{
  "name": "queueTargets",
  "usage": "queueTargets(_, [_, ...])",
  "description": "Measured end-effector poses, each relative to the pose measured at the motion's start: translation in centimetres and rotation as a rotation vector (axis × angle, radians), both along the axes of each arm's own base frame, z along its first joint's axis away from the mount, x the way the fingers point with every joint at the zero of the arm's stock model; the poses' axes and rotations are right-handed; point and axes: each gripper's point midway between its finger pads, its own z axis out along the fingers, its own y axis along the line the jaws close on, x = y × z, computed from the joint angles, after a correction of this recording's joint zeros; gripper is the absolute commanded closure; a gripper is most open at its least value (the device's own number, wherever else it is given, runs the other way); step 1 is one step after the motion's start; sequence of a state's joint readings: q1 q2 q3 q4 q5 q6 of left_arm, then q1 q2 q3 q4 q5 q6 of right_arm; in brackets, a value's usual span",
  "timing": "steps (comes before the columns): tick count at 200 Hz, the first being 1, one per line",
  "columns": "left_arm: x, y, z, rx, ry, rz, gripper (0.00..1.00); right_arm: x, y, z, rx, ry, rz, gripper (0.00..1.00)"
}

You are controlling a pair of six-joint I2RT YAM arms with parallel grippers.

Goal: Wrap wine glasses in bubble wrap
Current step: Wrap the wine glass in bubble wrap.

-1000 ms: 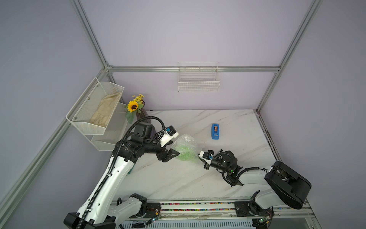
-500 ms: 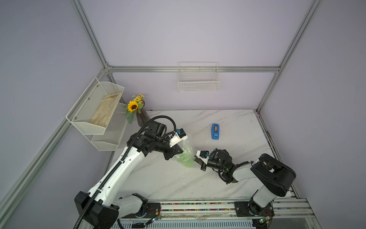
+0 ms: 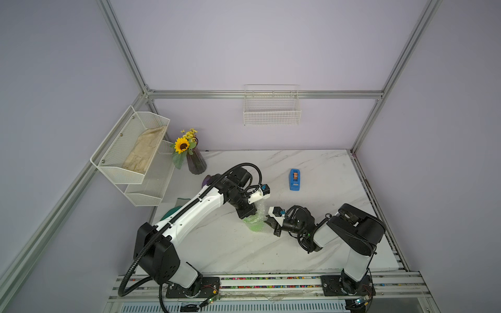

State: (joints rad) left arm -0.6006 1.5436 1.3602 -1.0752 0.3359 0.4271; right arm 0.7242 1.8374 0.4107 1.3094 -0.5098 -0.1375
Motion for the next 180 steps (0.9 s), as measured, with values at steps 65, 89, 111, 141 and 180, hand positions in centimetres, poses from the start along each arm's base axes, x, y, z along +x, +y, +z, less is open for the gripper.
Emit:
queueTargets(65, [1.8,-0.1,-3.0,0.150,0.022,0.015,0.90,0.2,-0.3,-0.5,0.012,0.025,-0.025,1.00])
queueTargets(89, [1.9,-0.3,-3.1,0.194,0.023,0.009,0.66,0.1,-0.4,-0.5,0.012,0.024,-0.026,1.00])
queueTargets(111, [2.0,-0.1,-2.1,0.223,0.014,0.009,0.52,0.1,-0.3,-0.4,0.013,0.019,-0.022,1.00])
queueTargets(141, [1.8,0.4,-0.6,0.235,-0.007,0.016,0.43,-0.1,-0.4,-0.3,0.016,0.011,-0.022,1.00])
queueTargets(180, [0.9,1.2,1.6,0.225,-0.030,0.017,0.38,-0.2,-0.5,-0.1,0.026,-0.001,-0.021,1.00])
